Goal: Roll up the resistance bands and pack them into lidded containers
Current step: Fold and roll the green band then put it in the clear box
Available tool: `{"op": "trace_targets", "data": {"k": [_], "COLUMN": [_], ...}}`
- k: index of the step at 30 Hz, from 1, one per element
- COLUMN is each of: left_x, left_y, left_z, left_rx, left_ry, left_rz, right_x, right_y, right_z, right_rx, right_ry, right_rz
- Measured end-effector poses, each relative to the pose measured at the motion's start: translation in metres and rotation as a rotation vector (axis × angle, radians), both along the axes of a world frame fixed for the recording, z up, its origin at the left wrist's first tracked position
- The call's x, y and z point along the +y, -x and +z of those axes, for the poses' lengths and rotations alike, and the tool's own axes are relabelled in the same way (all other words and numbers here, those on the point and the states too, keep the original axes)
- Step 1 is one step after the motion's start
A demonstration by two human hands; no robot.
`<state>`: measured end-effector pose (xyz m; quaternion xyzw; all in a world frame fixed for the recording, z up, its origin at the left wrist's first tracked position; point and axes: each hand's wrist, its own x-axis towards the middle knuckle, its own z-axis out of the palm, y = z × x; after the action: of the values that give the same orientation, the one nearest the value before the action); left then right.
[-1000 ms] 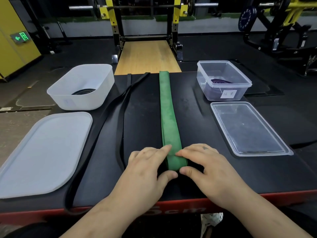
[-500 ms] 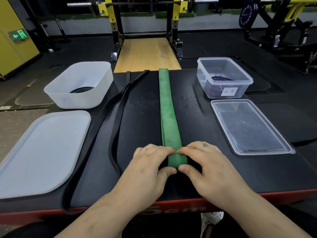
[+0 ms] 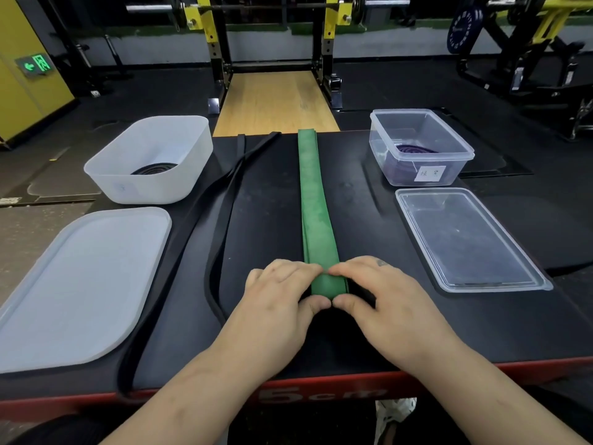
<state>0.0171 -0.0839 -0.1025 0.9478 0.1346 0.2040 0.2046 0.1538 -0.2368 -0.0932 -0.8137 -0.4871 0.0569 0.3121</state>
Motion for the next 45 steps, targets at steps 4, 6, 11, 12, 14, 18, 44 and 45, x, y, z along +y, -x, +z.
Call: {"op": "trace_targets", "data": {"k": [4, 6, 11, 12, 14, 18, 44, 45], "left_x": [0.003, 0.007, 0.007, 0.006, 0.007, 0.01, -0.016, -0.014], "left_y": [-0.001, -0.005, -0.01, -0.01, -0.013, -0.017, 0.019, 0.019], "left_z": [-0.001, -0.001, -0.004, -0.003, -0.004, -0.005, 0.004, 0.005], "left_rx": [-0.04, -0.053, 0.001, 0.019, 0.034, 0.011, 0.104, 0.101], "left_ry": [-0.001, 0.03, 0.012, 0.018, 0.017, 0.026, 0.116, 0.119], "left_rz": [0.014, 0.04, 0.058, 0.055, 0.058, 0.078, 0.047, 0.044], "right_x": [0.003, 0.003, 0.012, 0.014, 0.014, 0.017, -0.013, -0.013], "right_y": [-0.002, 0.001, -0.008, -0.009, -0.011, -0.01, 0.004, 0.003], "right_z": [0.001, 0.001, 0.005, 0.005, 0.004, 0.004, 0.002, 0.002], "right_rx": [-0.018, -0.016, 0.013, 0.005, 0.004, 0.018, 0.044, 0.033], "right_ry": [0.012, 0.006, 0.016, 0.032, 0.068, 0.09, 0.071, 0.072], "right_rz": [-0.01, -0.016, -0.064, -0.056, -0.023, -0.031, 0.054, 0.057]}}
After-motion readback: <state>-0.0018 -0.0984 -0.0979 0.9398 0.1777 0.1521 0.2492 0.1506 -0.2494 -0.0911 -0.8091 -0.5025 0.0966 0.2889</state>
